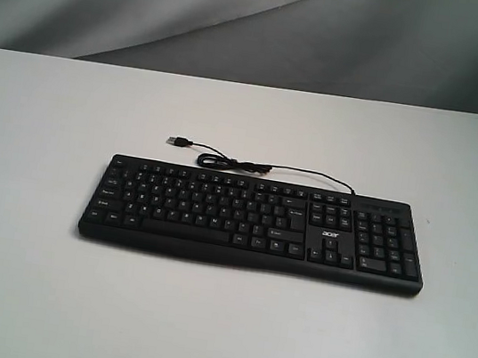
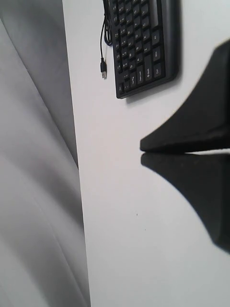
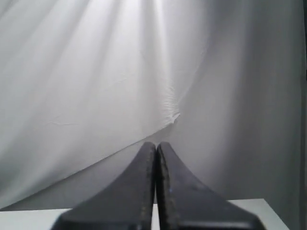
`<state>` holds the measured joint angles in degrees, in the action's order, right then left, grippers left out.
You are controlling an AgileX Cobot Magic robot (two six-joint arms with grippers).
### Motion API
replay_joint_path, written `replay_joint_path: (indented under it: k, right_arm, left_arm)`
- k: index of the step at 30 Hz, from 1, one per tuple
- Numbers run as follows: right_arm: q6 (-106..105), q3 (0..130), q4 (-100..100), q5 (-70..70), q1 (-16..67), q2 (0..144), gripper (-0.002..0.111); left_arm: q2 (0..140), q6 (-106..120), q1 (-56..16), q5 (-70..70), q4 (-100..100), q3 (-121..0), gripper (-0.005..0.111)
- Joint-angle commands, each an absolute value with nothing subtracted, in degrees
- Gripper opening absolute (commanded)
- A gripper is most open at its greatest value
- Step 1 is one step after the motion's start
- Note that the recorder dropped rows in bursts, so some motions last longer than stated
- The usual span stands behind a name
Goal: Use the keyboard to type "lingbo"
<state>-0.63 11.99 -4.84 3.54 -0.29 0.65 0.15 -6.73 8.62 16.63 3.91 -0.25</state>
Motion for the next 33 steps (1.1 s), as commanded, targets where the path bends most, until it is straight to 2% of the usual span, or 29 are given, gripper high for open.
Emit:
replay_joint_path:
  k: [1, 5, 10, 13, 16, 28, 33]
  right_arm:
    - [-1.4, 22.6, -5.7, 12.0, -0.6, 8.0, 0.000]
    - [-2.2, 29.4, -14.7, 17.7, 0.3, 17.3, 0.000]
    - [-7.7, 32.1, -27.7, 33.3, 6.4, 28.3, 0.000]
    - [-7.7, 32.1, -28.2, 42.9, 8.8, 33.3, 0.000]
    - [-7.7, 32.1, -27.2, 46.7, 9.4, 37.0, 0.000]
    - [-9.4, 32.0, -26.5, 31.8, 9.4, 41.9, 0.000]
    - [-17.0, 36.3, -30.3, 32.4, 11.5, 50.9, 0.000]
  left_arm:
    - [0.0, -7.0, 8.7, 16.4, 3.4, 0.0, 0.001]
    - [0.0, -7.0, 8.7, 16.4, 3.4, 0.0, 0.001]
    - [0.0, -7.0, 8.7, 16.4, 3.4, 0.0, 0.001]
    - [0.0, -7.0, 8.7, 16.4, 3.4, 0.0, 0.001]
    - [0.0, -7.0, 8.7, 16.4, 3.4, 0.0, 0.001]
    - [0.0, -7.0, 8.7, 16.4, 3.4, 0.0, 0.001]
    - [0.0, -7.0, 8.7, 16.4, 3.4, 0.0, 0.001]
